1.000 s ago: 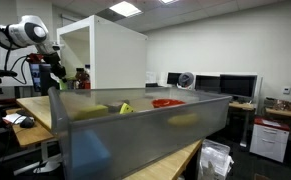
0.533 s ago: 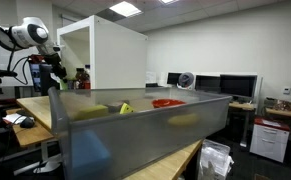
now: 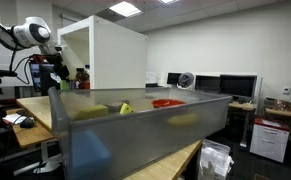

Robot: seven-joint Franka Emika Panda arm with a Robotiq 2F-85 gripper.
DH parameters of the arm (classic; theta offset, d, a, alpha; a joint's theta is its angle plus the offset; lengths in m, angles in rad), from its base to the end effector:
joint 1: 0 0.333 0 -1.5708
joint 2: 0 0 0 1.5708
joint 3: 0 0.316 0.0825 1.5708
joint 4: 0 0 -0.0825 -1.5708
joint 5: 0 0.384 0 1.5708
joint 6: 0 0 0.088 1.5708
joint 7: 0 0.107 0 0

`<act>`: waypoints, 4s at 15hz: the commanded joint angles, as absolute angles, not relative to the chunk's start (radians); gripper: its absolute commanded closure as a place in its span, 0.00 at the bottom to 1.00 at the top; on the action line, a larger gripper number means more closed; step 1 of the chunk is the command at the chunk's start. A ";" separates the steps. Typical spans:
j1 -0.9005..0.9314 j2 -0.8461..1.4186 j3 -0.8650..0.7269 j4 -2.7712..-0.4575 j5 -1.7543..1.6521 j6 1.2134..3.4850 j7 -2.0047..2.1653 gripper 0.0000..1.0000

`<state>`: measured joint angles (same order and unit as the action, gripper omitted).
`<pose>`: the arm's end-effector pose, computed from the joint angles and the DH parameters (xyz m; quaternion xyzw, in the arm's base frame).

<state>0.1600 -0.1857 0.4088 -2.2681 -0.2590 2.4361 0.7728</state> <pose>0.4347 0.2848 0.4648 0.9771 -0.0137 0.2123 0.0044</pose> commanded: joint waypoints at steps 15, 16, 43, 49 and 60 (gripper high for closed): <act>0.197 -0.308 0.297 -2.335 -0.067 2.458 0.556 0.35; 0.192 -0.318 0.293 -2.344 -0.074 2.467 0.552 0.40; 0.104 -0.321 0.337 -2.400 -0.200 2.586 0.528 1.00; 0.146 -0.298 0.320 -2.379 -0.104 2.563 0.492 1.00; 0.126 -0.316 0.331 -2.370 -0.094 2.576 0.529 1.00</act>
<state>0.1483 -0.3014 0.3210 -2.3706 -0.0700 2.5683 0.5133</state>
